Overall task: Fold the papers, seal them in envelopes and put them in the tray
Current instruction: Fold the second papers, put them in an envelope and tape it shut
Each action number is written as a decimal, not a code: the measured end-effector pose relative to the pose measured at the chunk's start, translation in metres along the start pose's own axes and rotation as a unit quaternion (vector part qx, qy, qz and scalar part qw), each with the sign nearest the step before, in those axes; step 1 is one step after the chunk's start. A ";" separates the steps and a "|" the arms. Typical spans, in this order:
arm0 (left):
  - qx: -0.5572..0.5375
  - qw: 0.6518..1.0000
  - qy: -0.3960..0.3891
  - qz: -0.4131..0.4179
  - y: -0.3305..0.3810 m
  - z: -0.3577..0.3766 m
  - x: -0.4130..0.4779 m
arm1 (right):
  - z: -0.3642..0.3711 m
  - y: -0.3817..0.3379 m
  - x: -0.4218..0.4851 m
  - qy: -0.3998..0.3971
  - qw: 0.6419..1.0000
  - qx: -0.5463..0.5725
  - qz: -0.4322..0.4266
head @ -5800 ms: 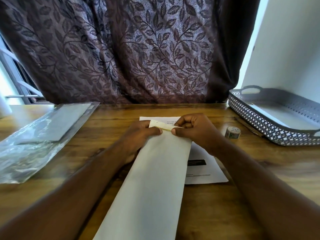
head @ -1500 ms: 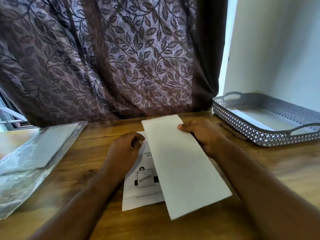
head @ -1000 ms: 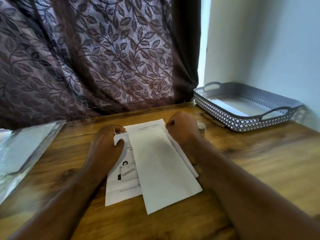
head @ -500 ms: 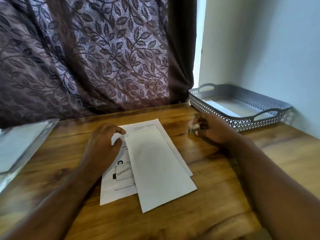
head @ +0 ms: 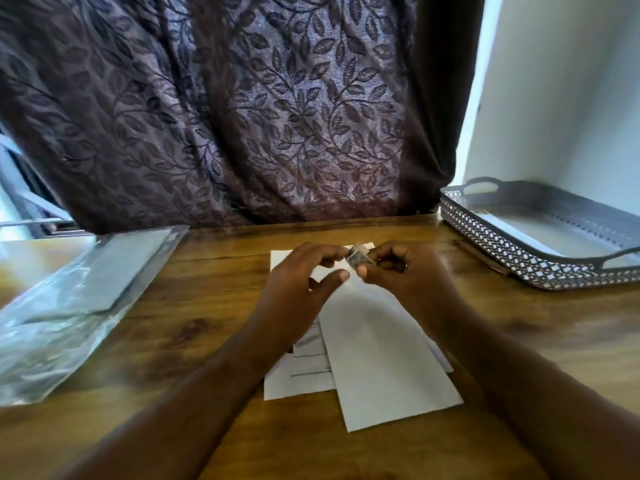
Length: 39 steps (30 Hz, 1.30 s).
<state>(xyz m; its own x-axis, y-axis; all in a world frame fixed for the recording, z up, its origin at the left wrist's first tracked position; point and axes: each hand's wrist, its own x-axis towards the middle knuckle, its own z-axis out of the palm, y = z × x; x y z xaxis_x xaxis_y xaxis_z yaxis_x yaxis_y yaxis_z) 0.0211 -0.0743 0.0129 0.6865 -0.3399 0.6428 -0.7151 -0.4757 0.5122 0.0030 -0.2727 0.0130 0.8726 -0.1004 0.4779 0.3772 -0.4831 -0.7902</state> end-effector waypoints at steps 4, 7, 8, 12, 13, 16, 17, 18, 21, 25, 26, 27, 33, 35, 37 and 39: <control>0.022 1.000 0.014 0.015 -0.004 -0.003 0.000 | 0.012 -0.004 -0.004 -0.041 0.998 0.040 -0.002; 0.036 0.999 0.026 0.031 -0.004 -0.006 0.000 | 0.013 -0.007 -0.004 -0.058 0.997 0.043 -0.015; 0.043 0.998 0.031 0.036 -0.004 -0.006 0.000 | 0.013 -0.008 -0.004 -0.060 0.997 0.046 -0.017; 0.077 0.995 0.036 0.049 -0.002 -0.008 -0.001 | 0.013 -0.006 -0.006 -0.051 0.997 0.049 -0.013; 0.091 0.994 0.039 0.055 -0.002 -0.007 -0.002 | 0.013 -0.006 -0.006 -0.047 0.998 0.045 -0.017; 0.125 0.990 0.049 0.050 0.000 -0.006 -0.002 | 0.014 -0.005 -0.007 -0.032 0.999 0.010 -0.039; 0.132 0.989 0.049 0.045 0.001 -0.007 -0.002 | 0.015 -0.006 -0.007 -0.028 0.998 -0.008 -0.047; 0.137 0.989 0.048 0.039 0.002 -0.007 -0.002 | 0.015 -0.006 -0.007 -0.025 0.998 -0.021 -0.053; 0.151 0.987 0.048 0.025 0.003 -0.008 -0.001 | 0.016 -0.005 -0.006 -0.016 0.998 -0.023 -0.063; 0.126 0.991 0.054 -0.005 0.003 -0.010 -0.003 | 0.018 -0.003 -0.006 -0.009 0.995 -0.051 -0.088; 0.115 0.992 0.053 -0.009 0.002 -0.010 -0.003 | 0.017 -0.003 -0.006 -0.012 0.994 -0.062 -0.092; 0.104 0.993 0.051 -0.012 0.002 -0.009 -0.002 | 0.017 -0.002 -0.005 -0.015 0.993 -0.070 -0.096; -0.003 0.996 0.009 -0.085 -0.010 -0.010 0.003 | 0.015 -0.003 -0.004 -0.026 0.991 -0.084 -0.097; -0.044 0.994 -0.003 -0.098 -0.012 -0.011 0.003 | 0.013 -0.004 -0.003 -0.029 0.992 -0.077 -0.093; -0.079 0.991 -0.008 -0.107 -0.013 -0.010 0.002 | 0.012 -0.003 -0.003 -0.033 0.993 -0.073 -0.091; -0.100 0.988 -0.012 -0.118 -0.015 -0.009 0.002 | 0.010 -0.002 -0.003 -0.054 0.992 -0.069 -0.091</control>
<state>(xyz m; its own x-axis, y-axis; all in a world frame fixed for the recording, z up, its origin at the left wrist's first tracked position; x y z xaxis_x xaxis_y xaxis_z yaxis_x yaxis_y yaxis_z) 0.0320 -0.0606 0.0117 0.8382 -0.2600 0.4795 -0.5452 -0.3749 0.7498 0.0028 -0.2625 0.0095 0.8245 0.0896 0.5587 0.4927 -0.5992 -0.6310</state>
